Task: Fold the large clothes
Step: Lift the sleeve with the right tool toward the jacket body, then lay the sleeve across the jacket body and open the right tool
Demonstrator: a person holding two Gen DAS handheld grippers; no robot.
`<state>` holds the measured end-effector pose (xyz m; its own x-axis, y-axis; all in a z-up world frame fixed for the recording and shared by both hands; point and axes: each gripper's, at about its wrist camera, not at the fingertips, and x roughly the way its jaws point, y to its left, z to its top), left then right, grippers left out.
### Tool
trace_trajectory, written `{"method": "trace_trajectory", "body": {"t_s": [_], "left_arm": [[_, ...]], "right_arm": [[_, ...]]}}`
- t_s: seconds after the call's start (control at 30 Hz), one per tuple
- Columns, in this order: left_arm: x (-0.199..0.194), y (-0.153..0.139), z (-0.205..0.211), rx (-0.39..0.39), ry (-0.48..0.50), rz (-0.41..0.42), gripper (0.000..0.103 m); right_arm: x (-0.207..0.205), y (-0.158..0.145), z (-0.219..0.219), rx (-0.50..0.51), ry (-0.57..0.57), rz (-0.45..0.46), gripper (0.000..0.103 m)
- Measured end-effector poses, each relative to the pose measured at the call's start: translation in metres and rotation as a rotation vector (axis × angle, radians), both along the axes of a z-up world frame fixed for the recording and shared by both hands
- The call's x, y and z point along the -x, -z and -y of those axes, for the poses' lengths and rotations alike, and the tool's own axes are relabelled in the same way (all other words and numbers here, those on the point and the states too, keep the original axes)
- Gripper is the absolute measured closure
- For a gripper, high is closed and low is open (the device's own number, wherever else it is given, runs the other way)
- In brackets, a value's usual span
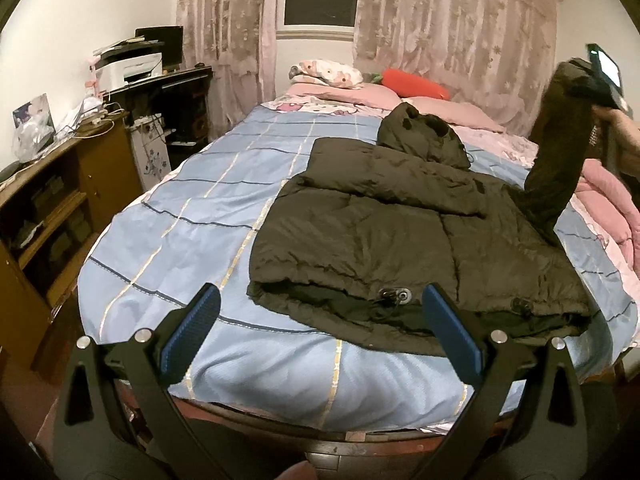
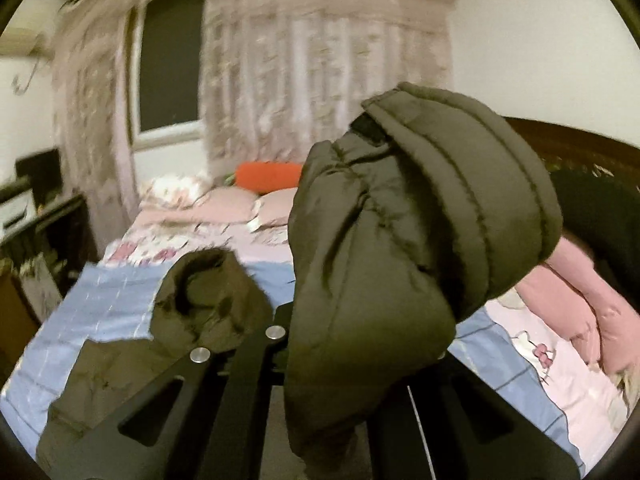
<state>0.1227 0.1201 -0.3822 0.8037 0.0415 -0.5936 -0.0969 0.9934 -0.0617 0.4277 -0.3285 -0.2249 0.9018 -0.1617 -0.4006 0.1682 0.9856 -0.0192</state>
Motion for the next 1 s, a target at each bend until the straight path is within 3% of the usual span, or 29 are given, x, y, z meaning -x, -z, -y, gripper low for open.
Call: {"method": "trace_trajectory", "body": {"t_s": [0.37,0.7,0.8,0.87,1.0], "left_arm": [[0.008,0.005,-0.027,0.02,-0.035,-0.011,0.002],[0.001,0.016,-0.051,0.026,-0.076,-0.04,0.002],[-0.002,0.018,-0.056,0.022,-0.085,-0.046,0.002],[-0.004,0.021,-0.058,0.024,-0.092,-0.051,0.002],[-0.006,0.022,-0.061,0.031,-0.098,-0.057,0.002]], "right_arm": [[-0.042,0.071,-0.126,0.033,-0.125,-0.141,0.1],[-0.066,0.169,-0.205,-0.009,-0.165,-0.286,0.098],[-0.071,0.186,-0.224,-0.023,-0.191,-0.32,0.084],[-0.073,0.195,-0.235,-0.055,-0.22,-0.345,0.054],[-0.068,0.197,-0.258,-0.094,-0.266,-0.347,0.031]]}}
